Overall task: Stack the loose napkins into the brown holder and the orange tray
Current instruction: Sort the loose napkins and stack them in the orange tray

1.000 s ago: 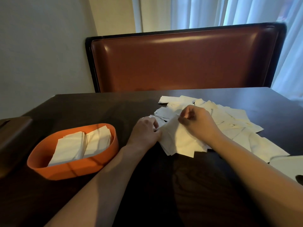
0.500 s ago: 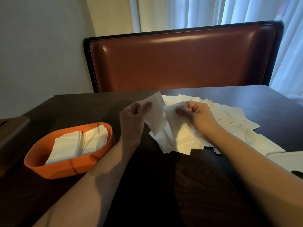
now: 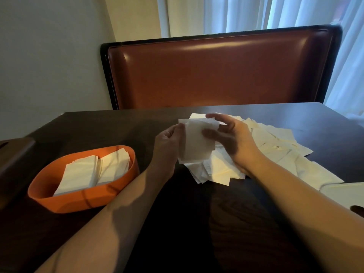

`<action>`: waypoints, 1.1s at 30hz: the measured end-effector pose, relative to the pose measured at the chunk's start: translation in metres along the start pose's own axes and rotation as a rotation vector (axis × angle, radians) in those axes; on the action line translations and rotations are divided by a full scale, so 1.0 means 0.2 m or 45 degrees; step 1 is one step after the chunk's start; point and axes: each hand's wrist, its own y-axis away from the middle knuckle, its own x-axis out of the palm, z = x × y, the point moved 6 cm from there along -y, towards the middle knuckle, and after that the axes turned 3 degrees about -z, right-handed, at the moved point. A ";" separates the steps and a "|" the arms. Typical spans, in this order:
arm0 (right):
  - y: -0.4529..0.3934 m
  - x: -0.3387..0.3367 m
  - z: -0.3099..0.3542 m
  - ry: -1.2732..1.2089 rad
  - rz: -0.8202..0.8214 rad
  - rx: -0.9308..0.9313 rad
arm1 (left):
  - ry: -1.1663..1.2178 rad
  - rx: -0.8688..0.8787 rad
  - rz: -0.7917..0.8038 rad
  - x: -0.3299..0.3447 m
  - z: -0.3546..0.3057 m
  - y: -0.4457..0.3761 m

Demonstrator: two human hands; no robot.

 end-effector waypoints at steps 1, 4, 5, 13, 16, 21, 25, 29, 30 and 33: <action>0.01 0.01 0.00 0.072 -0.013 -0.037 | 0.004 -0.017 0.008 0.00 0.00 0.00; 0.03 0.04 0.02 0.128 -0.028 -0.116 | 0.055 -0.112 0.020 -0.01 0.03 -0.01; 0.03 0.05 0.04 0.121 -0.024 -0.133 | 0.088 -0.149 0.029 -0.01 0.04 -0.01; 0.05 0.07 0.00 0.307 -0.155 -0.121 | 0.194 -0.251 0.105 0.01 0.05 0.00; 0.05 0.05 -0.03 0.214 -0.236 -0.075 | 0.243 -0.293 0.083 0.02 0.05 0.01; 0.04 0.04 -0.04 0.031 -0.280 -0.014 | 0.206 -0.283 0.127 0.03 0.05 0.01; 0.04 0.03 -0.04 0.244 -0.328 -0.093 | 0.188 -0.277 0.176 0.04 0.05 0.01; 0.02 -0.01 -0.08 0.347 -0.389 -0.098 | 0.173 -0.233 0.260 0.05 0.04 0.01; 0.01 -0.02 -0.09 0.363 -0.392 -0.098 | 0.174 -0.228 0.238 0.05 0.04 0.01; 0.01 -0.02 -0.07 0.417 -0.407 -0.138 | 0.167 -0.236 0.177 0.03 0.05 0.00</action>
